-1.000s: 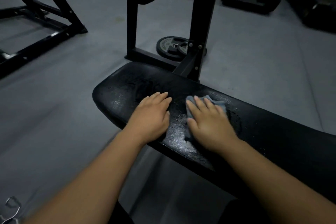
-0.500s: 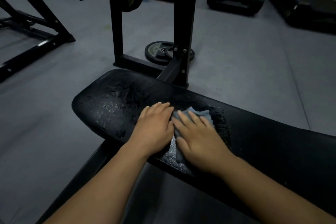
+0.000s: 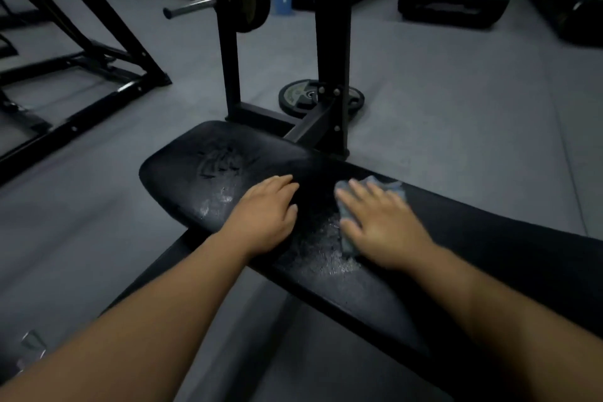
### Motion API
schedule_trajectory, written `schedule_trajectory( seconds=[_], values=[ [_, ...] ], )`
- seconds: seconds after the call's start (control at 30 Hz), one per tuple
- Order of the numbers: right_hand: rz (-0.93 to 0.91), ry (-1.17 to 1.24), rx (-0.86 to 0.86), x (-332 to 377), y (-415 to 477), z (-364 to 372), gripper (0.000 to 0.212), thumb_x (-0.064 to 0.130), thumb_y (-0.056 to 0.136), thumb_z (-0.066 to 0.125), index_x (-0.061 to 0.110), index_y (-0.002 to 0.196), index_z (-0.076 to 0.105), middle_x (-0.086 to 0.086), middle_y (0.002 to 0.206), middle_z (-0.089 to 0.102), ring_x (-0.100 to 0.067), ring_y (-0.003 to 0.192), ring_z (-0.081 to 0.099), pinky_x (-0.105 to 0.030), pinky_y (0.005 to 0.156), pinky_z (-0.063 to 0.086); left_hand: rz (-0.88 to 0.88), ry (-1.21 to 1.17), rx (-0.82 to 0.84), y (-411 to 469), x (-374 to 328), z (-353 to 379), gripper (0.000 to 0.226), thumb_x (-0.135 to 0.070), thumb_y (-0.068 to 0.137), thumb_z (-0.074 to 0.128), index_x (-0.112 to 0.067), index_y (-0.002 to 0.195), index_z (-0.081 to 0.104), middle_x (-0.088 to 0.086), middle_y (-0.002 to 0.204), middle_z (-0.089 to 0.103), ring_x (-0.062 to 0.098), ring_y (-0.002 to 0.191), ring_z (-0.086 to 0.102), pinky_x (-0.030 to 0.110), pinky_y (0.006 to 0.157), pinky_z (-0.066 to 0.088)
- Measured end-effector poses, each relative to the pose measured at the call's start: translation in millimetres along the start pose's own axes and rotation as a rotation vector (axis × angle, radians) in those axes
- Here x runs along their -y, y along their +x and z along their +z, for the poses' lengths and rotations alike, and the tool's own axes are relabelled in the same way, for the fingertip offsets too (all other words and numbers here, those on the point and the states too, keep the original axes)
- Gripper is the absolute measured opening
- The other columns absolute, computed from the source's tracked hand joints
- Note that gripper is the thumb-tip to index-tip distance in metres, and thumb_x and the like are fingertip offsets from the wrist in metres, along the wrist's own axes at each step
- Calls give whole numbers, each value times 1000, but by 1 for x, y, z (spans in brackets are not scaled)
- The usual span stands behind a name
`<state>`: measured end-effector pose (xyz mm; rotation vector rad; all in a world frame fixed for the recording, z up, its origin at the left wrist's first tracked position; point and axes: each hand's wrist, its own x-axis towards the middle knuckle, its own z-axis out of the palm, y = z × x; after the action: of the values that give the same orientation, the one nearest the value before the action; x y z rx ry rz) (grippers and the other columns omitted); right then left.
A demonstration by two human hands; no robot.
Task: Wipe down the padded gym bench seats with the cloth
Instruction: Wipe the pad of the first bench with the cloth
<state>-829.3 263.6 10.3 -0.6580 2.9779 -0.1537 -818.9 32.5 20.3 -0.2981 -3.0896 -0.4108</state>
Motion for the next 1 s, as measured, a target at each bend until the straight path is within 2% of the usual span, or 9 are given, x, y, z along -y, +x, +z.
schedule_trajectory(
  seconds=[0.17, 0.3, 0.37, 0.47, 0.53, 0.63, 0.7, 0.87, 1.0],
  values=[
    [207, 31, -13, 13, 58, -1, 62, 52, 101, 21, 33, 159, 11, 0, 169, 2, -27, 154, 1, -48, 122, 3, 52, 21, 27, -3, -17, 6, 59, -44, 100, 31, -19, 153, 34, 0, 162, 27, 17, 149, 22, 34, 122, 16],
    [-87, 43, -30, 31, -1, 5, 64, 54, 99, 16, 35, 159, 9, 3, 168, 0, -22, 154, -2, -45, 123, 0, 80, 48, -18, -4, -12, 15, 70, -47, 90, 18, -18, 149, 43, 0, 158, 36, 19, 145, 29, 37, 121, 19],
    [-121, 28, 1, 13, -25, 6, 69, 59, 93, 11, 38, 159, 9, 7, 168, 2, -19, 154, 1, -42, 123, 2, 89, 46, -40, -2, -12, 17, 69, -46, 91, 19, -18, 148, 44, 0, 157, 37, 20, 144, 30, 37, 120, 19],
    [116, -17, -5, -14, 9, -1, 76, 62, 87, 6, 37, 158, 14, 3, 168, 9, -22, 154, 7, -43, 121, 6, 83, 54, -46, -2, -11, 21, 62, -42, 93, 26, -18, 149, 42, -1, 158, 35, 19, 146, 28, 36, 121, 16],
    [222, 6, -22, 12, 24, -3, 68, 57, 95, 15, 33, 159, 13, -1, 168, 6, -26, 154, 5, -47, 122, 5, 89, 46, -55, -1, -10, 21, 62, -40, 93, 27, -18, 149, 42, 0, 158, 35, 19, 146, 28, 37, 121, 17],
    [-19, 23, -50, 60, -29, 10, 66, 53, 96, 19, 32, 159, 12, 1, 168, 6, -24, 154, 2, -45, 122, 3, 104, 26, -39, -3, -9, 19, 61, -38, 93, 29, -16, 148, 44, 2, 158, 36, 21, 146, 29, 38, 121, 19],
    [-86, 26, 2, 51, -66, 8, 67, 56, 95, 16, 36, 159, 11, 8, 168, 3, -17, 154, -1, -40, 123, 1, 138, 25, -49, -5, -7, 18, 59, -35, 93, 32, -14, 146, 47, 4, 156, 39, 24, 144, 33, 39, 120, 21],
    [197, -16, -46, 34, -35, 10, 70, 55, 92, 16, 34, 159, 13, 3, 168, 8, -21, 154, 5, -44, 122, 7, 197, 30, -40, -3, -15, 16, 63, -36, 90, 31, -11, 146, 47, 6, 156, 40, 24, 143, 35, 37, 119, 23],
    [36, 23, -24, 70, -91, 15, 68, 53, 96, 17, 29, 159, 15, 1, 168, 8, -24, 154, 5, -44, 123, 6, 266, -15, -10, -7, -37, 20, 68, -37, 87, 24, -11, 146, 46, 7, 156, 39, 23, 144, 34, 39, 120, 25]
  ],
)
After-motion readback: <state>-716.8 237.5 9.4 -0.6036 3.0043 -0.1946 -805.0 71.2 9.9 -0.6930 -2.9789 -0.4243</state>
